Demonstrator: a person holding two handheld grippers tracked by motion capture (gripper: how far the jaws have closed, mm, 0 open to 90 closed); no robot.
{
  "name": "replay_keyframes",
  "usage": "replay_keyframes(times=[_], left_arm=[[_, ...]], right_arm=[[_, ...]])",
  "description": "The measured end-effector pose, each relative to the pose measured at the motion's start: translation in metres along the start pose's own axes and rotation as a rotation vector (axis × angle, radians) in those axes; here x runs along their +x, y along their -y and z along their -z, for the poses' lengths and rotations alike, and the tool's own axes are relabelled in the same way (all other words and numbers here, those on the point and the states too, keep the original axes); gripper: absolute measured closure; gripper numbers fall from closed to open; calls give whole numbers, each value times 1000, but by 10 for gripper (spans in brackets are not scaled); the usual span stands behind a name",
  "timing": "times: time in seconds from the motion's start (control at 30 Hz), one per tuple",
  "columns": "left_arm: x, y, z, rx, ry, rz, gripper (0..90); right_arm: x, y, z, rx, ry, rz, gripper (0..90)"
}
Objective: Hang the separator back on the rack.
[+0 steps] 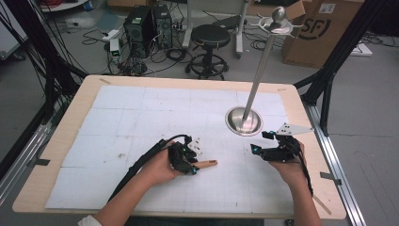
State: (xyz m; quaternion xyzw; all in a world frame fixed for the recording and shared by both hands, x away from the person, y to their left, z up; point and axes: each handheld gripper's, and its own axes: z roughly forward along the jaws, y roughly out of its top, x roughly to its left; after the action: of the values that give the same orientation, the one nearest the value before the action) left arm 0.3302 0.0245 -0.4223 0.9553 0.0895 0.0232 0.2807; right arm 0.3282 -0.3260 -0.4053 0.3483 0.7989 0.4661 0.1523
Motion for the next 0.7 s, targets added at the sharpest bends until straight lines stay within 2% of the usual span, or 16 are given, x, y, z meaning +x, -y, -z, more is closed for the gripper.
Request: replay_keyframes(times=[0.17,0.3,0.4,0.7], left_arm=[[-3,1,-1,-10,-21,-13,658],[-3,6,0,-42,-19,-1,667],[-3,5,0,-39,-21,-5,670],[3,8,6,-55,-1,28,704]], right_arm=[[1,0,-1,4,2,2,211],[2,-1,-1,2,5,9,218],[3,-1,-1,0,8,10,220],[0,0,0,-9,6,4,220]])
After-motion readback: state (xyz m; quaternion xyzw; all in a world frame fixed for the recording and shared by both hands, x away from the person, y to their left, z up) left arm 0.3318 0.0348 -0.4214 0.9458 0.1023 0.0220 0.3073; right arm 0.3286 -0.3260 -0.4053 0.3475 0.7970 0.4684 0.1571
